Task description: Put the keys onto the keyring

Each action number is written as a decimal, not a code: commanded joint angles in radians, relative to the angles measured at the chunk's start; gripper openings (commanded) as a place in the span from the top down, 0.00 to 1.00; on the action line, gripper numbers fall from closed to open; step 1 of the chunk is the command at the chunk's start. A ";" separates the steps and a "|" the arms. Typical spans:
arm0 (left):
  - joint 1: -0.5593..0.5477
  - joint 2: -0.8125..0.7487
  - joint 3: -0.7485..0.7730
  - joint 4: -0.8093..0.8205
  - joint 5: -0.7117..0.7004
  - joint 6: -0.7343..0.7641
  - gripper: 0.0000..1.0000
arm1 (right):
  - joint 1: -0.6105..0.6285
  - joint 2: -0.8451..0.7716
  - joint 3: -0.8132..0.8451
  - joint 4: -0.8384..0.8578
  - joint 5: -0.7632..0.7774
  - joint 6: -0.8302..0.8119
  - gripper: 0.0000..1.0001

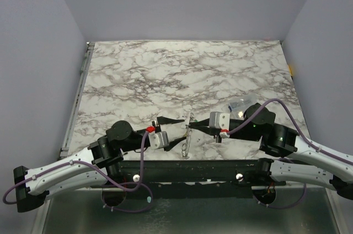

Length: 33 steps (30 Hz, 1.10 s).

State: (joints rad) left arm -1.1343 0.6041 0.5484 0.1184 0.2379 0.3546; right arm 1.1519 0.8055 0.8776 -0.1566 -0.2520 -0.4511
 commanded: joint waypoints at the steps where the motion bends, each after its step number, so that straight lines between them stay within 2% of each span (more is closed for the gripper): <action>1: 0.000 0.005 -0.007 0.038 -0.008 -0.032 0.45 | 0.002 -0.015 -0.011 0.095 -0.008 0.029 0.99; 3: -0.001 0.010 -0.008 0.044 0.003 -0.036 0.49 | 0.002 -0.013 -0.011 0.103 -0.021 0.035 0.99; 9: -0.001 0.016 -0.010 0.055 0.022 -0.044 0.50 | 0.002 -0.003 -0.017 0.127 -0.060 0.055 0.99; 13: 0.001 0.015 -0.010 0.055 0.025 -0.044 0.58 | 0.003 -0.006 -0.032 0.147 -0.083 0.079 0.99; 17: 0.001 0.018 -0.007 0.054 0.024 -0.045 0.61 | 0.002 -0.010 -0.043 0.192 -0.098 0.097 0.99; 18: 0.002 0.017 -0.007 0.054 0.026 -0.045 0.65 | 0.002 -0.008 -0.044 0.195 -0.100 0.100 0.99; 21: 0.003 0.018 -0.005 0.050 0.027 -0.044 0.91 | 0.002 -0.005 -0.047 0.191 -0.100 0.101 0.99; 22: 0.002 0.018 -0.004 0.048 0.027 -0.043 0.95 | 0.002 -0.004 -0.048 0.188 -0.098 0.100 0.99; 27: 0.003 0.017 -0.004 0.044 0.027 -0.039 1.00 | 0.002 -0.012 -0.055 0.168 -0.073 0.092 0.99; 33: 0.004 0.017 -0.001 0.039 0.024 -0.040 1.00 | 0.002 -0.008 -0.057 0.114 -0.050 0.085 0.99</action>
State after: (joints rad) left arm -1.1336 0.6220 0.5476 0.1474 0.2440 0.3157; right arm 1.1519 0.8047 0.8265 -0.0380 -0.3218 -0.3668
